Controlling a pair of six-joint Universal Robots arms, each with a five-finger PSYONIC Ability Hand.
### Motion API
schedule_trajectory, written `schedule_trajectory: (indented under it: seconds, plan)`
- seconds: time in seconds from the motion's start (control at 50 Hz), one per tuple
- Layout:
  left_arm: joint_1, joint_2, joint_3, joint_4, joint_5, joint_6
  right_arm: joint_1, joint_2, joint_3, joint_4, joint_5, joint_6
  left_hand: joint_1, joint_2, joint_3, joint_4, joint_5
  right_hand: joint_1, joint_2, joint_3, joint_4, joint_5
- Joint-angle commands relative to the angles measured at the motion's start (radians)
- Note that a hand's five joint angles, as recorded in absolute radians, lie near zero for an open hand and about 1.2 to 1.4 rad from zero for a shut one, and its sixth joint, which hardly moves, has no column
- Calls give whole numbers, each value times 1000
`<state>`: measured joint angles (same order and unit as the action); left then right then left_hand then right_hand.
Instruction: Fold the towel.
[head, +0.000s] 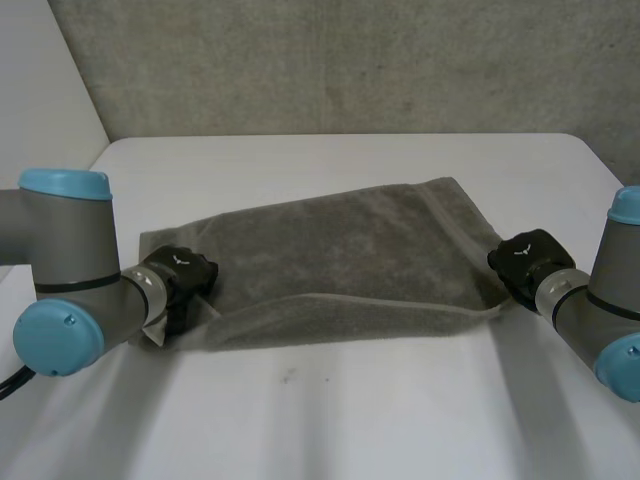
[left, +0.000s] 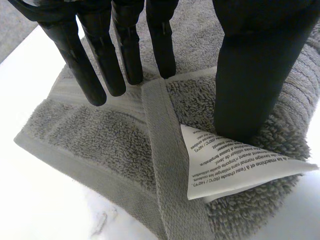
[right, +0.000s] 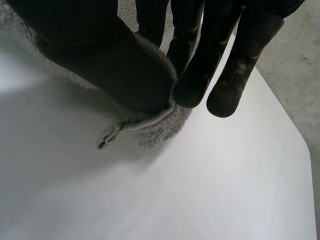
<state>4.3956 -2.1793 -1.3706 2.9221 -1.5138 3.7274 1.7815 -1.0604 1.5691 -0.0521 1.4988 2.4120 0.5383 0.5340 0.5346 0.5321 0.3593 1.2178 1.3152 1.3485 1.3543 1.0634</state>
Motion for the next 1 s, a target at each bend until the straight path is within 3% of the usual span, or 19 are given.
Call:
schedule_trajectory:
  seconds: [0.02,0.06,0.08,0.12,0.16,0.36,0.46,0.62,0.72,0.9,1.0]
  plan:
    - [1,-4,-12,8,-2,0,1,0,-1,-2,0,-1,166,170,169,172,170,178,81,48,42,158]
    - [-1,-4,-15,14,-3,-1,-1,0,-1,-2,0,-1,402,406,405,408,406,178,81,48,42,158]
    - [-1,-4,-15,14,-3,-1,-1,0,-1,-2,0,-1,403,408,407,409,408,178,81,48,42,158]
    - [-4,10,-19,38,-8,-6,-1,2,-1,-6,1,-2,710,715,714,716,715,178,81,48,42,158]
    - [-5,18,-27,57,-12,-7,-1,2,-1,-9,3,-2,834,838,837,840,838,178,81,48,42,158]
    - [-24,190,-131,189,-72,-7,-7,-21,-3,-3,-2,1,858,862,862,864,862,178,81,48,42,158]
    - [-24,312,-209,236,-80,-7,-5,-99,-1,28,0,-5,858,862,862,864,862,178,81,48,42,158]
    - [25,618,-277,273,-95,-67,-59,-349,-101,238,-68,1,858,862,862,864,862,178,81,48,42,158]
    - [105,847,-240,270,-94,-184,-91,-486,-306,438,-176,9,858,862,862,864,862,178,81,48,42,158]
    - [130,889,-217,230,-91,-207,-91,-489,-500,600,-187,1,858,862,862,864,862,178,81,48,42,158]
    - [116,753,-228,204,-92,-207,-83,-388,-480,618,-189,-22,858,862,862,864,862,178,81,48,42,158]
